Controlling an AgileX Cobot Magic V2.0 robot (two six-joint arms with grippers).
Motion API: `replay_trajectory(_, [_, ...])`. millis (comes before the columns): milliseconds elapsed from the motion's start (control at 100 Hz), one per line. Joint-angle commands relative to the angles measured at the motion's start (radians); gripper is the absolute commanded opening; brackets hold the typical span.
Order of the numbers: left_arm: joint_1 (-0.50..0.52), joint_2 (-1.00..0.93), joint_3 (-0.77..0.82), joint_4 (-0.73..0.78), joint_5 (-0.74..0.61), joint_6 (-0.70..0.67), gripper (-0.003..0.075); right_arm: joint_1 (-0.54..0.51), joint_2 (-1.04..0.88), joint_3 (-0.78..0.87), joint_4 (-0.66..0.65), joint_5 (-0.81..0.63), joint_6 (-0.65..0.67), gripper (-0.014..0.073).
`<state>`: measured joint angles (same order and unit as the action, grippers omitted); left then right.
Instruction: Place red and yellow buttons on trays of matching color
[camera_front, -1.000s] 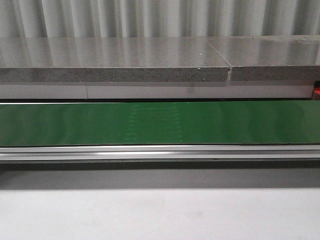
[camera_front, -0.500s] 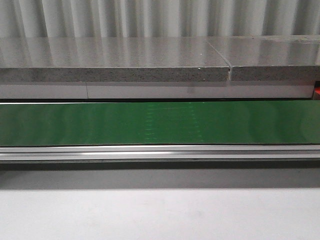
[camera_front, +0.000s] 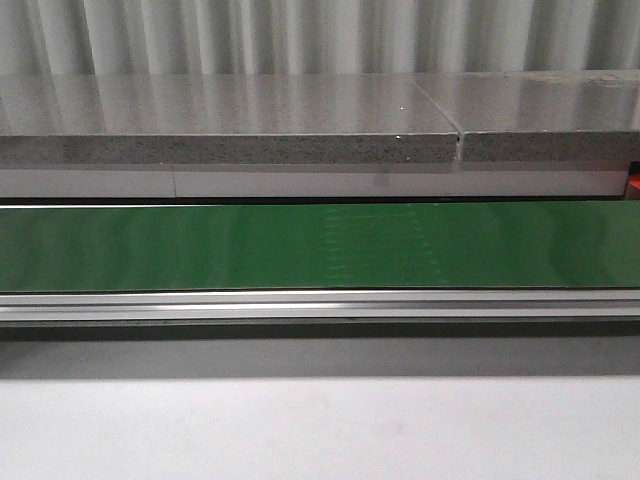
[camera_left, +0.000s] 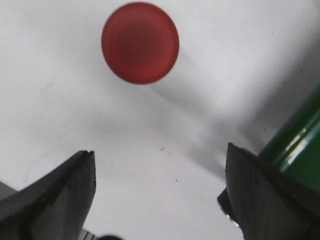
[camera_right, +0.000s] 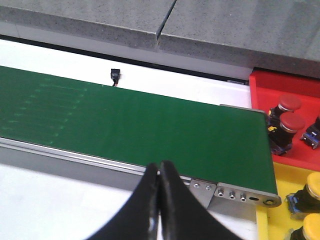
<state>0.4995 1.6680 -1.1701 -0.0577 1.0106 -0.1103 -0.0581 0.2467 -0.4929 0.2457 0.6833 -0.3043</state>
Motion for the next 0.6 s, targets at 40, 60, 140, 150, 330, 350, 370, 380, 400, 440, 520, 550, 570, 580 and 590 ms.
replay_trajectory(40, [0.003,-0.007,-0.048,-0.005,-0.053,0.0,0.0525,0.001,0.008,-0.026,0.018,-0.064,-0.012,-0.0018])
replay_trajectory(60, [0.003,0.0,-0.053,-0.005,-0.055,0.0,0.0525,0.001,0.008,-0.026,0.018,-0.064,-0.012,-0.0018])
replay_trajectory(140, [0.003,0.029,-0.077,-0.005,-0.058,0.0,0.0525,0.001,0.008,-0.026,0.018,-0.064,-0.012,-0.0018])
replay_trajectory(150, [0.003,0.032,-0.082,-0.005,-0.058,0.0,0.0525,0.001,0.008,-0.026,0.018,-0.064,-0.012,-0.0018])
replay_trajectory(330, [0.003,0.092,-0.116,0.0,-0.058,0.0,0.0525,0.001,0.008,-0.026,0.018,-0.064,-0.012,-0.0018])
replay_trajectory(350, [0.003,0.1,-0.117,0.0,-0.058,0.0,0.0525,0.001,0.008,-0.026,0.018,-0.064,-0.012,-0.0018])
replay_trajectory(370, [0.003,0.106,-0.12,0.002,-0.058,0.0,0.0525,0.001,0.008,-0.026,0.018,-0.064,-0.012,-0.0018])
replay_trajectory(380, [0.003,0.109,-0.12,0.003,-0.058,0.0,0.0525,0.001,0.008,-0.026,0.018,-0.064,-0.012,-0.0018])
replay_trajectory(400, [0.003,0.117,-0.123,0.003,-0.058,0.0,0.0525,0.001,0.008,-0.026,0.018,-0.064,-0.012,-0.0018])
replay_trajectory(440, [0.003,0.132,-0.13,0.005,-0.06,0.0,0.0525,0.001,0.008,-0.026,0.018,-0.064,-0.012,-0.0018])
replay_trajectory(520, [0.003,0.153,-0.142,0.007,-0.078,0.0,0.0525,0.001,0.008,-0.026,0.018,-0.064,-0.012,-0.0018])
replay_trajectory(550, [0.003,0.16,-0.142,0.009,-0.092,0.0,0.0525,0.001,0.008,-0.026,0.018,-0.064,-0.012,-0.0018])
replay_trajectory(570, [0.003,0.16,-0.142,0.009,-0.098,0.0,0.0525,0.001,0.008,-0.026,0.018,-0.064,-0.012,-0.0018])
replay_trajectory(580, [0.003,0.16,-0.142,0.009,-0.106,0.0,0.0525,0.001,0.008,-0.026,0.018,-0.064,-0.012,-0.0018])
replay_trajectory(590, [0.003,0.16,-0.142,0.009,-0.109,0.0,0.0525,0.001,0.008,-0.026,0.018,-0.064,-0.012,-0.0018])
